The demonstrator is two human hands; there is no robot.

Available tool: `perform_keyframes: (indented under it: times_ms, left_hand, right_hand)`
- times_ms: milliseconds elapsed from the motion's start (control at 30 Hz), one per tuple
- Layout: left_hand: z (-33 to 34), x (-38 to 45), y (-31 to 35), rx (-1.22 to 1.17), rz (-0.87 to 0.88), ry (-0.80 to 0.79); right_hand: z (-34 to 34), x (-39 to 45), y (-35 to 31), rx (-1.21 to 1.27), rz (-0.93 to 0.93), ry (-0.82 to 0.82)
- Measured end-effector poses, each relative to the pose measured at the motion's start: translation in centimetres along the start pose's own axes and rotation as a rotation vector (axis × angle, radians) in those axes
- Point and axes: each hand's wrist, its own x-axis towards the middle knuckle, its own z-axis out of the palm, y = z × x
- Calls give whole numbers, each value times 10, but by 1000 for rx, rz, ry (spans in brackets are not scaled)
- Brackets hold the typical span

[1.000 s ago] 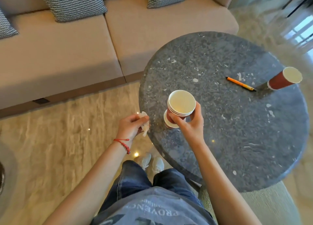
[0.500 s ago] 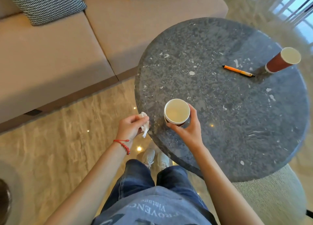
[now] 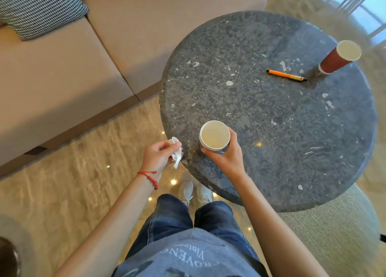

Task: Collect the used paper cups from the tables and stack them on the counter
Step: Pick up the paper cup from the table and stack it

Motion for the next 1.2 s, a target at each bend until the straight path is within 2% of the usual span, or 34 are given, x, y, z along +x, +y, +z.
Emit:
perform_keyframes:
  times_ms: [133,367,700,933,1200]
  left_hand:
    - [4,9,4,66,12,-50]
    - [33,13,3,214,45,-244]
    - [92,-29,-24,415,35,-518]
    - [126,-83,-64,527,16,-687]
    - [143,-165,-146,765,7,-931]
  right_hand:
    - [-8,-12,-2,103,81,98]
    - [-29,-51,-2,256,164,266]
    - [-61,-140,22,368,285,594]
    - [-77,-223,43,420,308,796]
    - [-82,-355,76,469,370,1091]
